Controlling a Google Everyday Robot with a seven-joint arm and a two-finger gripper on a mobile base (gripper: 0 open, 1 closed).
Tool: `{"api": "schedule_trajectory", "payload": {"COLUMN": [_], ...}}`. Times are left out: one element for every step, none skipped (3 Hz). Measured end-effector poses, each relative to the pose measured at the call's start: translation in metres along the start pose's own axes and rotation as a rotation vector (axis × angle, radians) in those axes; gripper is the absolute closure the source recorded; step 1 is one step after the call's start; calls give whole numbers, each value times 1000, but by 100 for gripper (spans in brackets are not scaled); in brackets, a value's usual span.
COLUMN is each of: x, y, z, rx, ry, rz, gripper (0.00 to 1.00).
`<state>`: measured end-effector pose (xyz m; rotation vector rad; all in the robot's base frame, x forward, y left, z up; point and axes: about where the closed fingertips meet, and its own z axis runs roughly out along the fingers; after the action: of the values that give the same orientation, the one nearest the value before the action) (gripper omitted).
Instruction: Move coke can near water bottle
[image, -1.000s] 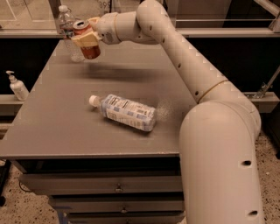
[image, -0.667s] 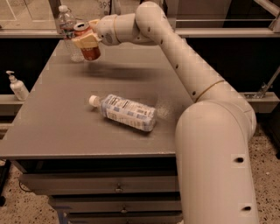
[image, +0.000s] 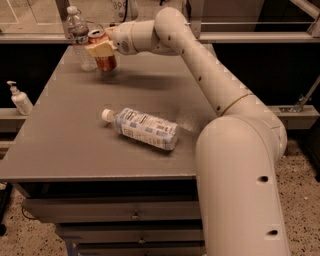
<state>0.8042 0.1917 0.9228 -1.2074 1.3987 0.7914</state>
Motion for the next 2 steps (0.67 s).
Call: {"api": "schedule_trajectory", "payload": {"x": [9,16], "y": [-9,-14], "z": [0,1], "rx": [22,34], "ry": [6,8], "rz": [24,42], "gripper": [35,13]}}
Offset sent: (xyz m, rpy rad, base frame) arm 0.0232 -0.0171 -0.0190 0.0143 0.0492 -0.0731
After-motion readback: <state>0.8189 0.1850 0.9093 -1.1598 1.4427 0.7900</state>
